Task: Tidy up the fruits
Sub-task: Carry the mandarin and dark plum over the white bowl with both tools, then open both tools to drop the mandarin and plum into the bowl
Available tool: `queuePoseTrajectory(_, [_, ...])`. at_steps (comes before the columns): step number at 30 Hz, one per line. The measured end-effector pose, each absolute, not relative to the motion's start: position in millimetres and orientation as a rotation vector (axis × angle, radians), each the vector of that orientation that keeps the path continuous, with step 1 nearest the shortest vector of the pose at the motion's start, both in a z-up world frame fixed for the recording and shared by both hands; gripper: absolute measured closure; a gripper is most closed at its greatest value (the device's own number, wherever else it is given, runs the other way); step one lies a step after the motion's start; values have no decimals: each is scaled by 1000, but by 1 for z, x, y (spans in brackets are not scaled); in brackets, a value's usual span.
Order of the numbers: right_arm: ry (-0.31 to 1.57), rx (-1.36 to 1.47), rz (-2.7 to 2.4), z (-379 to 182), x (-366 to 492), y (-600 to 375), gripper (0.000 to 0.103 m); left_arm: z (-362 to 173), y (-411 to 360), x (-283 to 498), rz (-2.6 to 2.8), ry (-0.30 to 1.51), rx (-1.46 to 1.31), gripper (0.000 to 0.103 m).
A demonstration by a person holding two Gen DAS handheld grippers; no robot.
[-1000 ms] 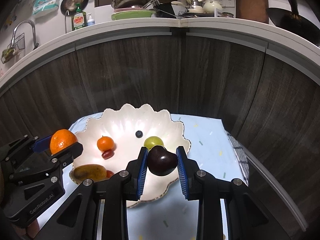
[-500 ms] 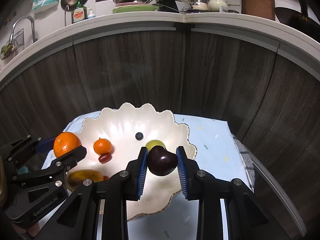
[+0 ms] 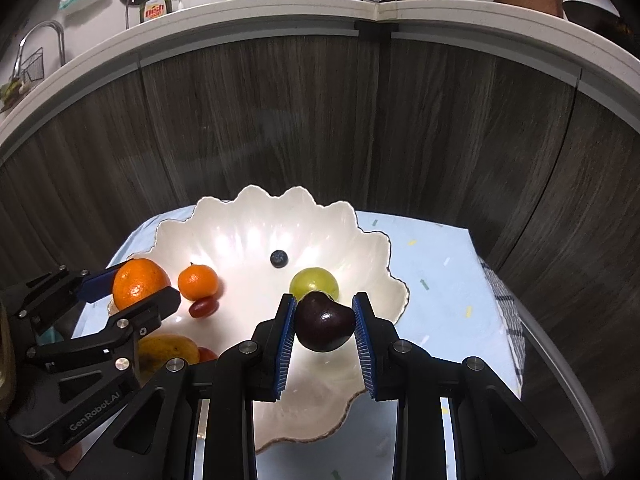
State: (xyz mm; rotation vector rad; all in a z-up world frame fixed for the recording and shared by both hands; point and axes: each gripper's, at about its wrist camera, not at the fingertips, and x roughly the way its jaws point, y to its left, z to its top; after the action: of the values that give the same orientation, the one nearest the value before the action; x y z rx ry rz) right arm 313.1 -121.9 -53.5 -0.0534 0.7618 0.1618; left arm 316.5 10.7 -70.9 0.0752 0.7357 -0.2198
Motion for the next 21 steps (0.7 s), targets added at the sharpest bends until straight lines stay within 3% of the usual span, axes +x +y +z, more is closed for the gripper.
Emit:
queuePoseTrajectory(12, [799, -58, 170, -61, 318, -119, 73, -78, 12, 322, -223, 775, 57, 58])
queuePoseTrajectory(16, [808, -71, 167, -62, 319, -117, 72, -77, 13, 318, -208, 755, 63, 35])
queuePoseTrajectory(18, [811, -73, 169, -62, 319, -116, 72, -75, 15, 318, -205, 753, 57, 35])
queuePoseTrajectory(19, [813, -74, 167, -62, 318, -116, 71, -75, 15, 318, -204, 754, 57, 35])
queuePoseTrajectory(21, [809, -69, 160, -61, 317, -117, 52, -74, 16, 317, -201, 753, 56, 35])
